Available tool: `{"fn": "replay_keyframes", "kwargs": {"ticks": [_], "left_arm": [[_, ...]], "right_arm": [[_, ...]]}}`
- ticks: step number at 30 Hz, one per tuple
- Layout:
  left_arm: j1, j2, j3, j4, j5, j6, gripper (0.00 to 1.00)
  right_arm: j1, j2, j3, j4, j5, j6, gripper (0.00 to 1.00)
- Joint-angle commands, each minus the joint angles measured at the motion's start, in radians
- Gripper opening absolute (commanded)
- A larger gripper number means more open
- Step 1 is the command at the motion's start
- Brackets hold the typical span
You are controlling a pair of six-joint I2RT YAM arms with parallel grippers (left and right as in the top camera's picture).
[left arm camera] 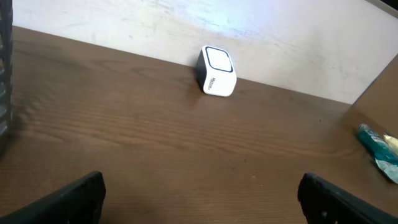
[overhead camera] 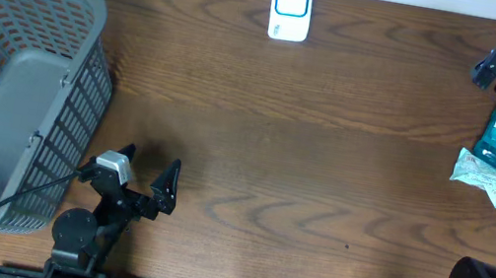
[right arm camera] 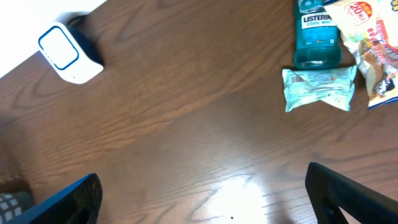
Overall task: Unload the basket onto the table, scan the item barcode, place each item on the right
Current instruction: 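Lower the mouthwash beside the other items and open the right gripper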
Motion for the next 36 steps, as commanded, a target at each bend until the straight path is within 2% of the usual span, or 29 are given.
{"fn": "replay_keyframes", "kwargs": {"ticks": [1,6,13,21,28,36], "left_arm": [[-0.004,-0.005,-0.027,-0.014,0.006,-0.002,0.99],[-0.004,-0.005,-0.027,-0.014,0.006,-0.002,0.99],[-0.004,-0.005,-0.027,-0.014,0.006,-0.002,0.99],[-0.004,-0.005,-0.027,-0.014,0.006,-0.002,0.99],[-0.004,-0.005,-0.027,-0.014,0.006,-0.002,0.99],[-0.004,-0.005,-0.027,-0.014,0.006,-0.002,0.99]], "right_arm": [[0.01,-0.01,0.0,-0.003,-0.067,0.017,0.99],[0.009,-0.01,0.0,0.008,-0.087,-0.002,0.99],[0.054,-0.009,0.0,0.037,-0.097,-0.233,0.99],[0.233,-0.039,0.0,0.264,-0.116,-0.349,0.99],[0.344,-0.069,0.0,0.425,-0.109,-0.351,0.99],[0.357,-0.117,0.0,0.46,-0.109,-0.351,0.99]]}}
